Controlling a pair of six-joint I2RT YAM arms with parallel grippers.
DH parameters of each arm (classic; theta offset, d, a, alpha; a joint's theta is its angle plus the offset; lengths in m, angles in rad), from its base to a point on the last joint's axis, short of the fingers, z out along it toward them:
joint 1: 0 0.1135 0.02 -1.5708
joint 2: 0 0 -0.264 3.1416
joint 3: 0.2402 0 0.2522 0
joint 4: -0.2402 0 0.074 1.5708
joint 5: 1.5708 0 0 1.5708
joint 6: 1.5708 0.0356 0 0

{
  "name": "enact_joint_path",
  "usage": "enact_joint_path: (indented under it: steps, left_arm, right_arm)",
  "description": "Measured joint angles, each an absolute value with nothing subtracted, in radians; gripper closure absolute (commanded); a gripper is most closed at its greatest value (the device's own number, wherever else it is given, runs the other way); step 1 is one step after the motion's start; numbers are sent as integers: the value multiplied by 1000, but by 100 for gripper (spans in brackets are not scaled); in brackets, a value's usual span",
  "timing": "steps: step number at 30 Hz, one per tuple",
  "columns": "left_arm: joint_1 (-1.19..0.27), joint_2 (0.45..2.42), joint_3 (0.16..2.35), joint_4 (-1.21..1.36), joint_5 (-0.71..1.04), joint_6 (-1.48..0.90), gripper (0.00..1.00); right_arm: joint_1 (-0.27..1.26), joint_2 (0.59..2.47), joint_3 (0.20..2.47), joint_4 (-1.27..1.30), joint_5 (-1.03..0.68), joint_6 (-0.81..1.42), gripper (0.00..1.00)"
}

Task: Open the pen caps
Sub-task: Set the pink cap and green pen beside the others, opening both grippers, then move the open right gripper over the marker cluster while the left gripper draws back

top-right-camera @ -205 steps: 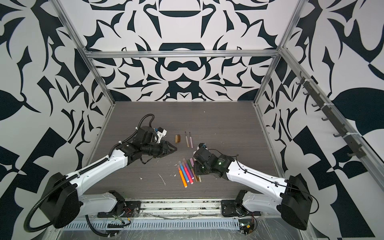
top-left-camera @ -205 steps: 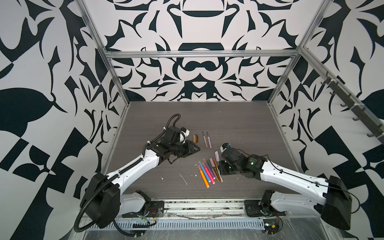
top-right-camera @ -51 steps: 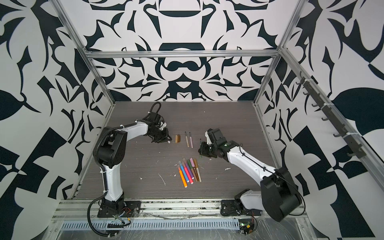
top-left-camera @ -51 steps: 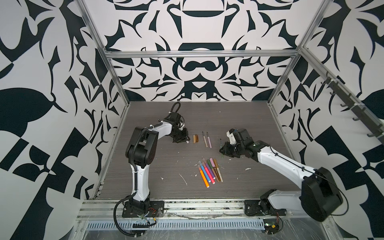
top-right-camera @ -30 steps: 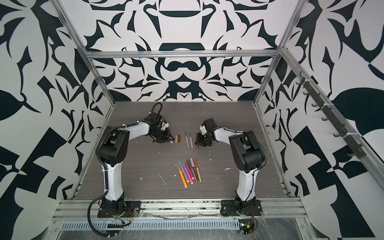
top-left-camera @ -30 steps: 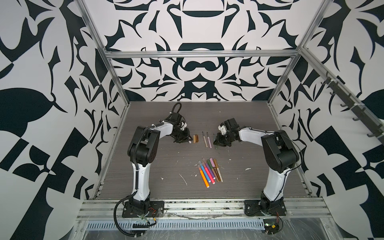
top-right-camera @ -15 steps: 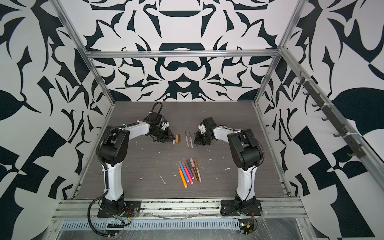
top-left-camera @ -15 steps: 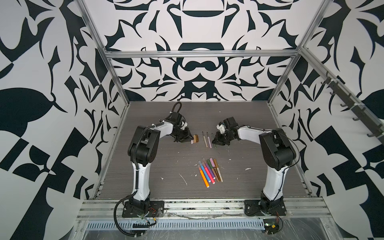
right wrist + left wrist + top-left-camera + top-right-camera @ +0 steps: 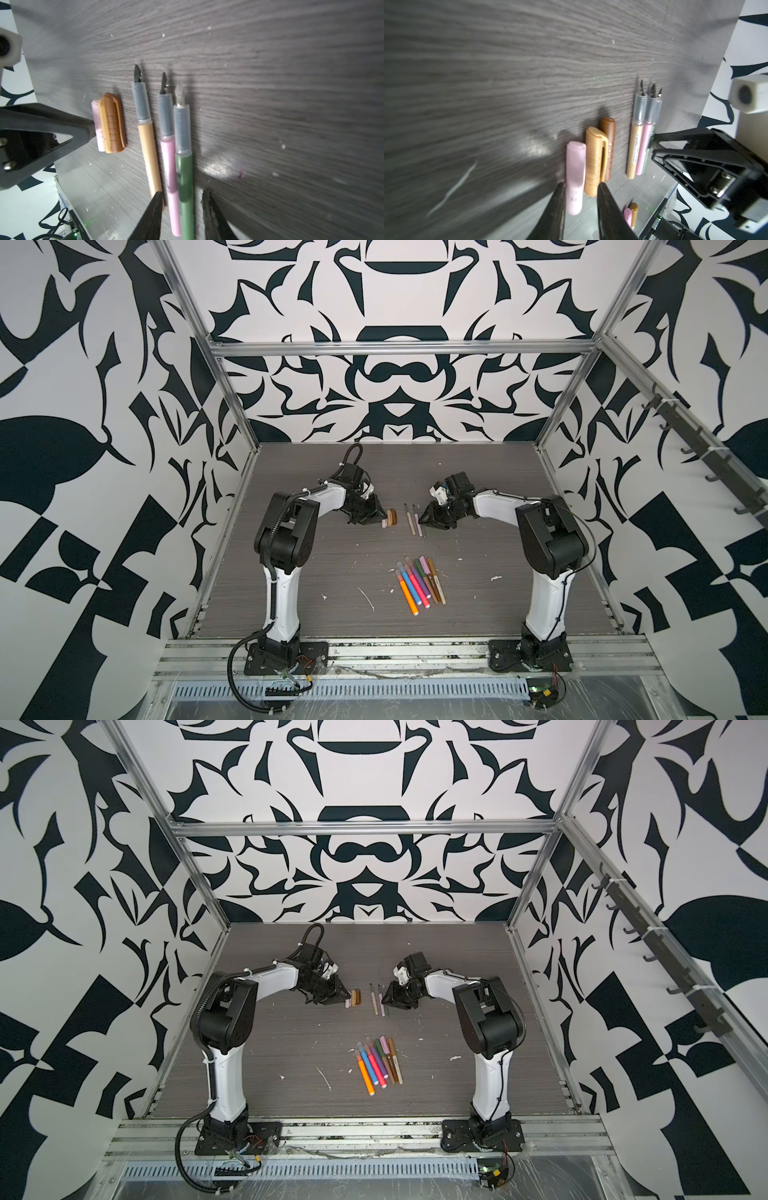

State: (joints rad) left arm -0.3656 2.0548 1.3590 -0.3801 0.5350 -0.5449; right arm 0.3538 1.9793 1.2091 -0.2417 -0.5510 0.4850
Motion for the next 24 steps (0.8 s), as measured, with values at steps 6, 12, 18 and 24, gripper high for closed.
enact_joint_path:
  steps: [6,12,18,24]
  left_arm:
    - [-366,1905,1269,-365,538,-580,71]
    - [-366,1749,1151,-355,541,-598,71]
    - [-366,1586,999,-355,538,-613,71]
    - [-366,1363,843,-286,523,-667,69]
  right_arm:
    - [354,1974,1206,-238,-554,486,61]
    - [354,1915,1148,-242,-536,488,61]
    - [376,1699,999,-289,-445,488,62]
    - [579,1432,819,-376,-234,507,64]
